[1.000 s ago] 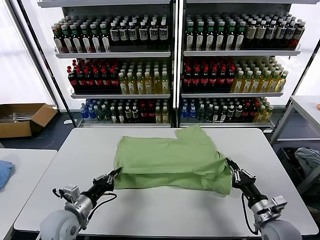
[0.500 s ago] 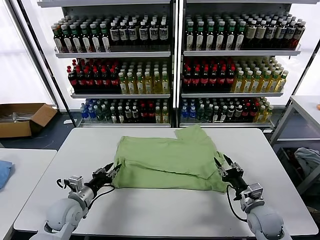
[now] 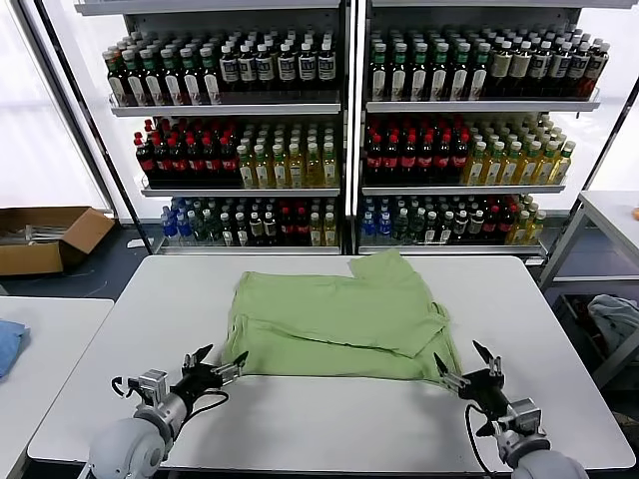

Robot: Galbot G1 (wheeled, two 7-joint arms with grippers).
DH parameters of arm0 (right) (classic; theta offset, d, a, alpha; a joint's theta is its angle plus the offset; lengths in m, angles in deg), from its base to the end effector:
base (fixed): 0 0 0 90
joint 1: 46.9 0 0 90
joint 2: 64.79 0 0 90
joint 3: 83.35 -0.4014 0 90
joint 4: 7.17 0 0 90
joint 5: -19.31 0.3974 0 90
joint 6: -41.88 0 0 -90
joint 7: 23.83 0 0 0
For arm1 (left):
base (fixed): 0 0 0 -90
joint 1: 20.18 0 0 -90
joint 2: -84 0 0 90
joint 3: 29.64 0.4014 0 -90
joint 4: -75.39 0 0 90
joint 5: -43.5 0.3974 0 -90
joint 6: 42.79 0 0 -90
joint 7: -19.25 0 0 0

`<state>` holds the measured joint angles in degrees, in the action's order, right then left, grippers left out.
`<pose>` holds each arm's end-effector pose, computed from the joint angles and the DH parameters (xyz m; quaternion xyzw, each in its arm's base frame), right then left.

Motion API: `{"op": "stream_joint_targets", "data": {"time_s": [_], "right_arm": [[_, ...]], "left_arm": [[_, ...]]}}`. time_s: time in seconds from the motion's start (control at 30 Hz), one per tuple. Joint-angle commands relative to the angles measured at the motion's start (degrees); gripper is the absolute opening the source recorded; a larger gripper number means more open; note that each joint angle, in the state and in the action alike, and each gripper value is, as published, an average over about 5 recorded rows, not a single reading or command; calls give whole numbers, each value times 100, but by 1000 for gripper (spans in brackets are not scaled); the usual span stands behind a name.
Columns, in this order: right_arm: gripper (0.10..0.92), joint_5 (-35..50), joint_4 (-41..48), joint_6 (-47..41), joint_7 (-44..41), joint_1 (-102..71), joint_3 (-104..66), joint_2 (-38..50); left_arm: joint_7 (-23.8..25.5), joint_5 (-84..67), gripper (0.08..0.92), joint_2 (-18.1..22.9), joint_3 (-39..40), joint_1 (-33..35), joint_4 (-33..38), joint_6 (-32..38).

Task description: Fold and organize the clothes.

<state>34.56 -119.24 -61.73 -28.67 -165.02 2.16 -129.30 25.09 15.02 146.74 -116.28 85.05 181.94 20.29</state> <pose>0.2224 -0.1345 -0.3628 0.0837 -0.9781 0.0832 0.1713 0.2969 0.1122 -0.3570 -0.1429 -0.9577 0.0179 0.2491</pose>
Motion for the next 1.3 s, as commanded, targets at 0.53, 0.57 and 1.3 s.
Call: {"op": "stream_joint_targets", "data": {"time_s": [0.53, 0.57, 1.3], "right_arm": [[238, 127, 137, -136, 37, -126, 199, -124], [203, 132, 174, -129, 32, -95, 216, -128], [106, 578, -998, 117, -342, -1809, -534, 143]], "left_arm": [[73, -9, 411, 44, 41, 150, -119, 3], [77, -14, 385, 42, 40, 153, -123, 10], [-1, 214, 92, 287, -979, 2199, 1428, 102]]}}
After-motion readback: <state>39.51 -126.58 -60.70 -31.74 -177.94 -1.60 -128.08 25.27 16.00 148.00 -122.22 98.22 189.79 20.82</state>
